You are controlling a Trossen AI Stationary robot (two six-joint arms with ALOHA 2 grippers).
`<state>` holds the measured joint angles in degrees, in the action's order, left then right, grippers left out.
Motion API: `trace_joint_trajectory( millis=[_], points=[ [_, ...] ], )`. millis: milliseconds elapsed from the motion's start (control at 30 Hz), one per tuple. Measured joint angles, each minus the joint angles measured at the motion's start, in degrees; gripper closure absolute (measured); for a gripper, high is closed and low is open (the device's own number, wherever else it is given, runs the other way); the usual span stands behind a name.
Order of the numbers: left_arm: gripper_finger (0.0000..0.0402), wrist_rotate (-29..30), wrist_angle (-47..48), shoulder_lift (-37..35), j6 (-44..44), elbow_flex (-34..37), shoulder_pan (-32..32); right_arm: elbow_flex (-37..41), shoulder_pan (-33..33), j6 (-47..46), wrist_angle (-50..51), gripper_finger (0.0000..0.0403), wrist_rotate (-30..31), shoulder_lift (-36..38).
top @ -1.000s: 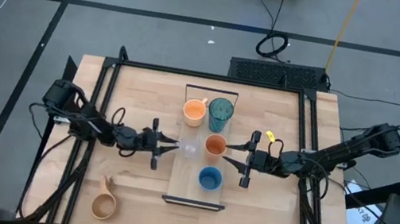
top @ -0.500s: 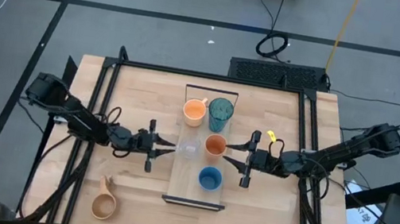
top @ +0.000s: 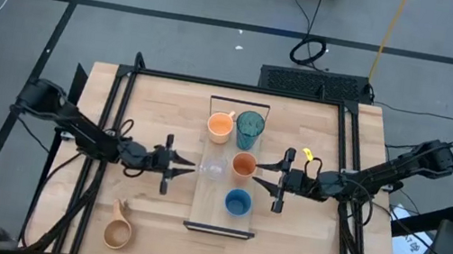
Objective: Stack small to large cups/mugs on shelf
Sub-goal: Put the wooden brown mug on the shelf
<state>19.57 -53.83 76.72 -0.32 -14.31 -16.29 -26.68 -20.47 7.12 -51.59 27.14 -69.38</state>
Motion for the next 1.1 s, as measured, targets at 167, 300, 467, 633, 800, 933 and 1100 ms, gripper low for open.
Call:
trace_joint_trajectory(
  millis=[167,300,467,633,800,933,1100],
  points=[
    [0.032,0.02,4.14,-3.89,0.0,0.0,-1.23,0.0,0.0,-0.27,0.0,0.0251,0.02,0.0],
    [0.032,0.02,8.57,-7.55,0.0,0.0,-2.08,0.0,0.0,-0.32,0.01,0.0251,0.02,0.0],
    [0.0321,0.04,14.67,-11.73,-0.42,0.0,-3.44,0.0,0.0,-0.32,0.02,0.0251,0.02,0.0],
    [0.0321,0.11,22.52,-15.45,-3.36,0.0,-4.94,0.0,0.0,-0.32,0.63,0.0251,0.0,0.0],
    [0.0321,1.89,28.52,-19.04,-6.21,-0.01,-7.75,0.0,0.0,-0.45,1.59,0.0251,0.0,0.02],
    [0.0321,4.89,37.02,-21.63,-8.0,-2.42,-11.2,0.02,0.0,-0.47,2.13,0.0251,0.0,0.0],
    [0.0321,9.29,54.44,-22.43,-10.71,-10.63,-15.38,0.0,0.0,-0.47,2.16,0.0251,0.0,0.0]
  ],
)
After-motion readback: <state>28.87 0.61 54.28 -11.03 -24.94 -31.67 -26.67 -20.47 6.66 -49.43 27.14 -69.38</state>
